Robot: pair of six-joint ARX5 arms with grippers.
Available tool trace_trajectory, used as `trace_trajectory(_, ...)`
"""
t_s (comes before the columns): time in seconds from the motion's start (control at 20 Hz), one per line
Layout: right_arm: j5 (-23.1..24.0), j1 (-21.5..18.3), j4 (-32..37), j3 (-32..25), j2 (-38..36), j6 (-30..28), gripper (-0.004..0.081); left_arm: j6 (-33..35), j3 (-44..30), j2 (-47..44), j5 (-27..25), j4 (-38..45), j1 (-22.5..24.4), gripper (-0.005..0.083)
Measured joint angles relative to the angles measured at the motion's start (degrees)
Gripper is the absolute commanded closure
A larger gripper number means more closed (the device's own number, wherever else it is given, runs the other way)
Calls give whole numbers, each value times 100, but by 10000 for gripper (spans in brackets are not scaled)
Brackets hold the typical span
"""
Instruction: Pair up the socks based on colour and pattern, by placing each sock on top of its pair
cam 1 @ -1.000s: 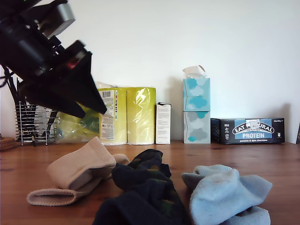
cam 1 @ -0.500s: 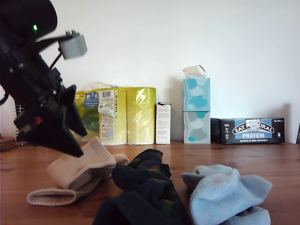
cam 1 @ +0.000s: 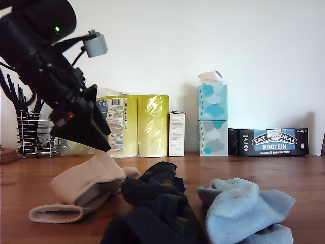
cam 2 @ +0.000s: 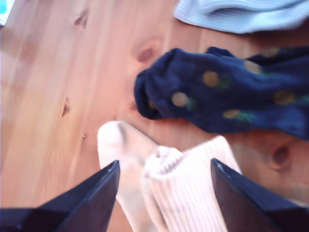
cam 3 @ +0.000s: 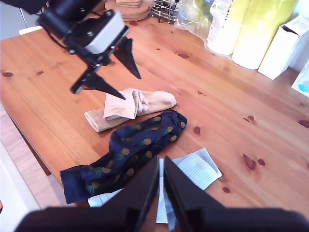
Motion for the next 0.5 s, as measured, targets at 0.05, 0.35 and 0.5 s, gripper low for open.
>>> trace_trajectory(0.05, 0, 0, 0, 0, 0, 0, 782, 0, 35, 177, 7, -50, 9, 295)
trace_trajectory(0.35, 0, 0, 0, 0, 0, 0, 782, -28, 83, 636, -90, -249, 17, 692)
trace_trajectory(0.5, 2, 0, 0, 0, 0, 0, 782, -90, 470, 612, -105, -529, 17, 729)
